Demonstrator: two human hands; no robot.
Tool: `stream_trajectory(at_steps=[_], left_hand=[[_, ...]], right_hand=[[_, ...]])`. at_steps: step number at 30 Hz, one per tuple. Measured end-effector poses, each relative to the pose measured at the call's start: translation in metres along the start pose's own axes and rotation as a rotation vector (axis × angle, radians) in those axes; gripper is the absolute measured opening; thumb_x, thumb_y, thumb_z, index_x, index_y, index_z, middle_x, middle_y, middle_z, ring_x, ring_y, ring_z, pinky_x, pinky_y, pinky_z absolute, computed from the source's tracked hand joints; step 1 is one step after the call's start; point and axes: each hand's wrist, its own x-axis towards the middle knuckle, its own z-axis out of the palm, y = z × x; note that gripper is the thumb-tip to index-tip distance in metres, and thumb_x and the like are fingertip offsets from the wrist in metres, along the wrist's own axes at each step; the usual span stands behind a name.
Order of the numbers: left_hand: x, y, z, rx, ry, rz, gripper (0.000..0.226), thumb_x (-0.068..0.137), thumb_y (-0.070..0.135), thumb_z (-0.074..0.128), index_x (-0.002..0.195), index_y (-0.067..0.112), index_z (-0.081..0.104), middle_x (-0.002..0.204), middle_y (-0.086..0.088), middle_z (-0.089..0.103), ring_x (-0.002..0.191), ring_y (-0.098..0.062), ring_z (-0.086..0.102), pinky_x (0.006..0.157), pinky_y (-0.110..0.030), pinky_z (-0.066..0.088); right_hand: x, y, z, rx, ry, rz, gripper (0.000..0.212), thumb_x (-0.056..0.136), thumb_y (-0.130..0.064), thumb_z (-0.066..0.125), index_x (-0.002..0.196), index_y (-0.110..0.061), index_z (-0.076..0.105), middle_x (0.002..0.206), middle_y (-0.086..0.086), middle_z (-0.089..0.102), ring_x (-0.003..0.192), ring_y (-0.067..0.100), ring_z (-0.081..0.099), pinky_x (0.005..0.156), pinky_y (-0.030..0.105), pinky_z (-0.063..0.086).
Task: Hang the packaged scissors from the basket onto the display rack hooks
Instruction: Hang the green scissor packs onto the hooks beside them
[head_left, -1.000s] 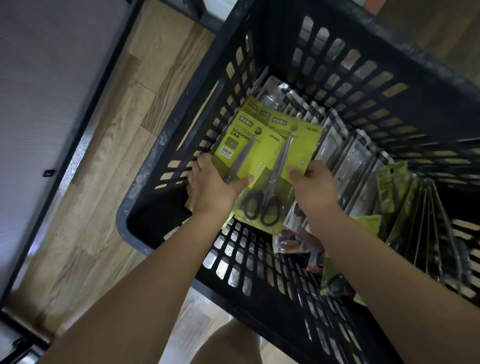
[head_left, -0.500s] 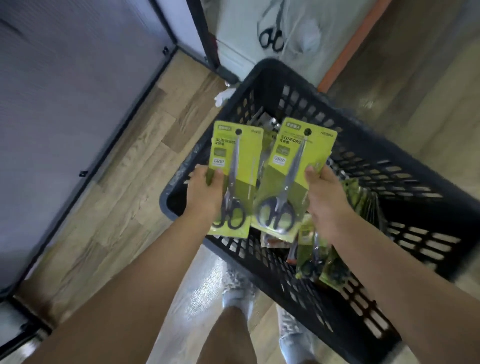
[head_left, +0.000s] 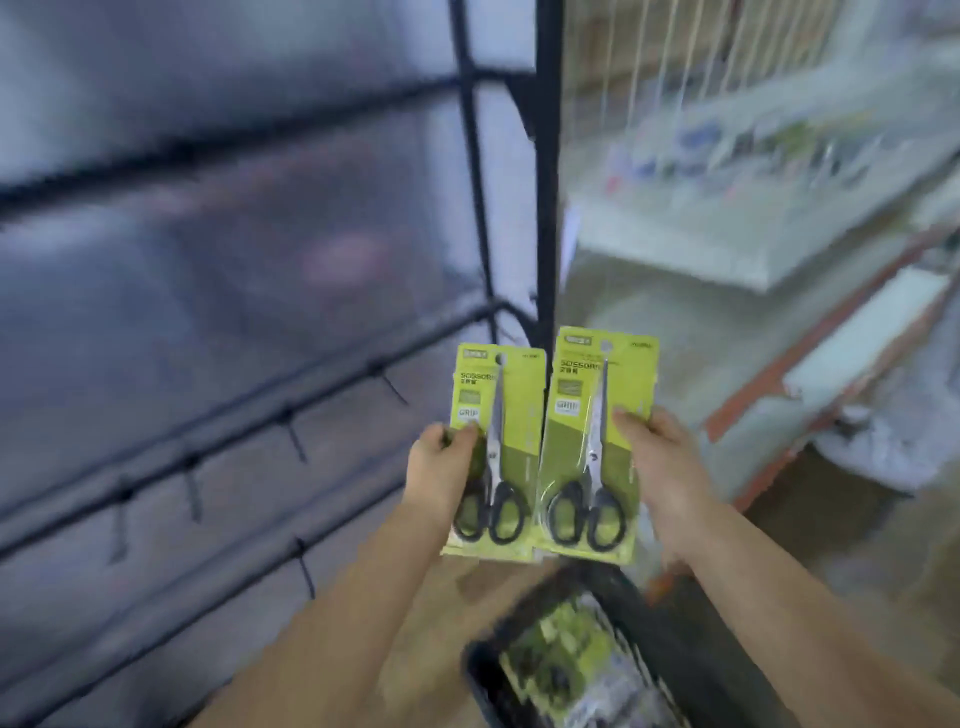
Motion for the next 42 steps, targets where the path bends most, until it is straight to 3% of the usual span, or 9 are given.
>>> stream_trajectory(at_steps=[3, 8, 14, 17, 22, 25, 28, 32, 42], left_hand=[[-0.035, 0.085, -0.049, -0.111, 0.037, 0.09, 0.026, 0.091, 0.03, 0.059, 0.081, 0.01, 0.047, 0.077, -0.009, 0.048, 0.067, -0.019, 0.043, 0.062, -0.028, 0.039], [-0.09, 0.175, -0.124, -0.194, 0.17, 0.271, 0.031, 0.094, 0.026, 0.056, 0.073, 0.011, 0.04, 0.063, -0.002, 0.045, 0.054, -0.015, 0.041, 0.048, -0.02, 0.039], [-0.136, 0.202, -0.192, -0.319, 0.376, 0.287, 0.031, 0.094, 0.028, 0.056, 0.076, 0.01, 0.039, 0.067, -0.007, 0.044, 0.056, -0.017, 0.042, 0.051, -0.023, 0.038], [-0.152, 0.19, -0.216, -0.331, 0.435, 0.253, 0.035, 0.093, 0.025, 0.057, 0.069, 0.011, 0.037, 0.062, -0.004, 0.04, 0.055, -0.017, 0.04, 0.051, -0.024, 0.036], [-0.167, 0.177, -0.251, -0.328, 0.525, 0.217, 0.028, 0.092, 0.03, 0.058, 0.081, 0.007, 0.047, 0.071, -0.008, 0.044, 0.063, -0.018, 0.04, 0.058, -0.029, 0.036], [-0.17, 0.183, -0.276, -0.347, 0.566, 0.255, 0.031, 0.092, 0.03, 0.059, 0.075, 0.01, 0.043, 0.068, -0.007, 0.041, 0.061, -0.017, 0.039, 0.057, -0.028, 0.034], [-0.174, 0.19, -0.298, -0.345, 0.602, 0.316, 0.031, 0.091, 0.029, 0.061, 0.075, 0.009, 0.044, 0.066, -0.007, 0.043, 0.059, -0.017, 0.039, 0.057, -0.029, 0.035], [-0.181, 0.201, -0.32, -0.344, 0.632, 0.382, 0.028, 0.092, 0.028, 0.059, 0.073, 0.01, 0.048, 0.064, -0.004, 0.045, 0.059, -0.016, 0.041, 0.058, -0.029, 0.036], [-0.189, 0.207, -0.355, -0.346, 0.702, 0.419, 0.029, 0.092, 0.028, 0.06, 0.073, 0.01, 0.047, 0.065, -0.003, 0.043, 0.056, -0.014, 0.039, 0.053, -0.024, 0.036]], right_hand=[[-0.038, -0.103, 0.017, -0.012, -0.087, -0.165, 0.01, 0.094, -0.024, 0.054, 0.094, -0.018, 0.062, 0.097, -0.001, 0.068, 0.091, 0.017, 0.062, 0.087, 0.032, 0.046], [-0.102, -0.215, 0.041, -0.033, -0.188, -0.415, 0.012, 0.095, -0.028, 0.052, 0.092, -0.019, 0.059, 0.09, -0.001, 0.063, 0.081, 0.014, 0.058, 0.072, 0.029, 0.044], [-0.158, -0.236, 0.079, -0.046, -0.353, -0.465, 0.02, 0.097, -0.03, 0.048, 0.109, -0.016, 0.055, 0.109, -0.002, 0.058, 0.094, 0.013, 0.055, 0.077, 0.03, 0.04], [-0.181, -0.23, 0.1, -0.109, -0.422, -0.417, 0.046, 0.098, -0.032, 0.045, 0.137, -0.009, 0.04, 0.134, 0.002, 0.044, 0.128, 0.024, 0.04, 0.094, 0.033, 0.034], [-0.205, -0.235, 0.142, -0.143, -0.545, -0.416, 0.061, 0.098, -0.037, 0.045, 0.147, -0.008, 0.025, 0.153, 0.005, 0.027, 0.139, 0.023, 0.027, 0.108, 0.035, 0.027], [-0.22, -0.261, 0.166, -0.135, -0.592, -0.482, 0.049, 0.098, -0.033, 0.046, 0.14, -0.009, 0.037, 0.143, 0.005, 0.041, 0.131, 0.022, 0.039, 0.1, 0.031, 0.031], [-0.23, -0.285, 0.191, -0.141, -0.62, -0.586, 0.018, 0.097, -0.033, 0.047, 0.101, -0.017, 0.053, 0.107, 0.002, 0.058, 0.093, 0.015, 0.054, 0.075, 0.029, 0.039], [-0.238, -0.31, 0.223, -0.131, -0.607, -0.658, 0.03, 0.096, -0.034, 0.048, 0.106, -0.007, 0.056, 0.1, 0.006, 0.06, 0.094, 0.022, 0.056, 0.075, 0.032, 0.041], [-0.237, -0.323, 0.273, -0.08, -0.577, -0.643, 0.03, 0.096, -0.029, 0.049, 0.071, -0.014, 0.039, 0.067, -0.002, 0.038, 0.064, 0.013, 0.037, 0.06, 0.029, 0.032]])
